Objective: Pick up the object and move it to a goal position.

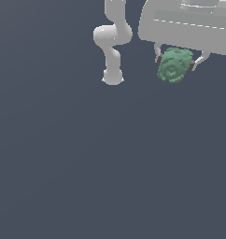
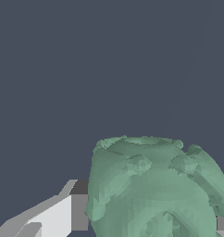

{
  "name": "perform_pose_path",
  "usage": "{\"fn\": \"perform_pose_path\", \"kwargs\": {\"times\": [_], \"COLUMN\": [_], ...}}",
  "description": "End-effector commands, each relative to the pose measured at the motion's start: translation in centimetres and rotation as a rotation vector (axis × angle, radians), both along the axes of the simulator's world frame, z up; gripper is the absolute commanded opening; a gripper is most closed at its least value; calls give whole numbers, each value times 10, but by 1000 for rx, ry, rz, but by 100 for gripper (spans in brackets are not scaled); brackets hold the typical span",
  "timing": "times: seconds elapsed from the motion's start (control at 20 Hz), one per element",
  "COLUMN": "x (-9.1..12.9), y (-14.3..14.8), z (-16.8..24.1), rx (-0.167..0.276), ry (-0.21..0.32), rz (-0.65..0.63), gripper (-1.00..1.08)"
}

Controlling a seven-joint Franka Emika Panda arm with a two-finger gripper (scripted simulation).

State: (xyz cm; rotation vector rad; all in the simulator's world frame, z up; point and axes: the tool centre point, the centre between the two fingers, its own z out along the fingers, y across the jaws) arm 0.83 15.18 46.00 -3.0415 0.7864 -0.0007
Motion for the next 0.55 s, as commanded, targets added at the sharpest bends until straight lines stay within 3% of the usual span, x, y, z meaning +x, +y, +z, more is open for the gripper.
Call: {"fn": "perform_pose_path", "kwargs": {"times": [0.0, 0.5], "x": [2, 5], "y": [3, 7], "z": [7, 15], "rx": [0, 0], "ry": [0, 0], "rz": [0, 0], "gripper": [-100, -100]}}
